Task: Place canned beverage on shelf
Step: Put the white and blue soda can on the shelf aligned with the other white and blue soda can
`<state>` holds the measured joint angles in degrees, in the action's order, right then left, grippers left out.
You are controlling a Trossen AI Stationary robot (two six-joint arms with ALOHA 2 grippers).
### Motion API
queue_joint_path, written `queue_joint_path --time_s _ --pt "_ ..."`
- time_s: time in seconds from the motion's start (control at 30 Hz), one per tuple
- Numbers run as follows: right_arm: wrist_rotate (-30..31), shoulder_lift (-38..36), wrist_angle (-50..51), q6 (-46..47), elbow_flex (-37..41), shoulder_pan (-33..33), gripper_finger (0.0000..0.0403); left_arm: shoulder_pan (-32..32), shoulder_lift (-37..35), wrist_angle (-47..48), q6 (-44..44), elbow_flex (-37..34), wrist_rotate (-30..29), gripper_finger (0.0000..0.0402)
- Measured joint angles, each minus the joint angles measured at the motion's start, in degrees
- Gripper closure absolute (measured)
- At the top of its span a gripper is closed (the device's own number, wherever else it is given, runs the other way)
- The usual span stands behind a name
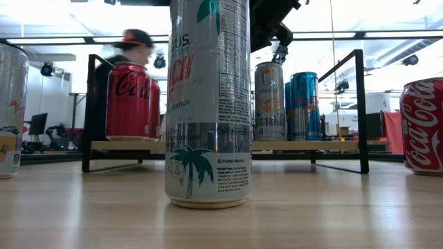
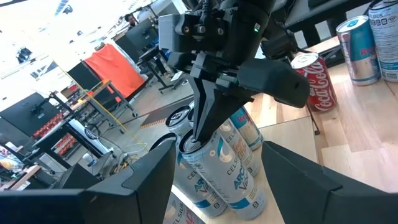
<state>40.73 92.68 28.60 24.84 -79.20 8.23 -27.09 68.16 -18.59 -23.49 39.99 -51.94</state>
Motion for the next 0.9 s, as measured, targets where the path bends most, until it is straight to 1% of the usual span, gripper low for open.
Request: queue_joint_path --time_s 0.5,0.9 --pt "0.02 -0.01 0.50 -1.52 0.04 -0.94 0.0390 0.00 0.00 0.00 0.00 0.00 0.00 0.0178" --pt "-0.48 -2.82 1.17 -2.08 -1.22 0.02 0.0390 0.00 0.00 0.02 -0.02 0.00 0.00 0.0178"
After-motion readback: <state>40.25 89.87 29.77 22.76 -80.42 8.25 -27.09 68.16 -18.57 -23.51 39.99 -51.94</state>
